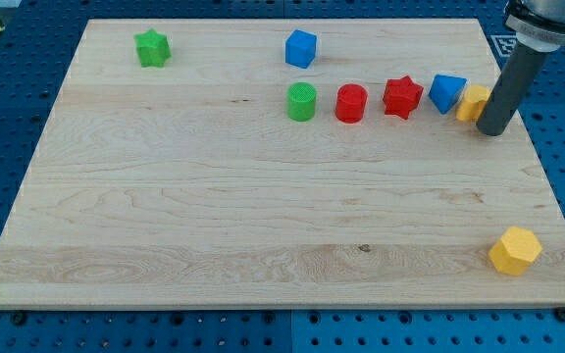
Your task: Put the heart at the top right side of triangle
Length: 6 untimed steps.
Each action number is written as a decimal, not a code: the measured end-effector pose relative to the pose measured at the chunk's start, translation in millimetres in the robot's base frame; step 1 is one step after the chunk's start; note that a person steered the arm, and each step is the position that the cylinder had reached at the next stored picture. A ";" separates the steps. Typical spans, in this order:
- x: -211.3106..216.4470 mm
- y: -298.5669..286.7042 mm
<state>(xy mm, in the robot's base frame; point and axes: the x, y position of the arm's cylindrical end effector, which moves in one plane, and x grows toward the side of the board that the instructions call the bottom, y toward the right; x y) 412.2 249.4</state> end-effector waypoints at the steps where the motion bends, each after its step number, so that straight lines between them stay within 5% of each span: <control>1: -49.1 -0.5; 2: -89.4 -1.0; 4: -21.6 1.4; 6: -106.5 -12.9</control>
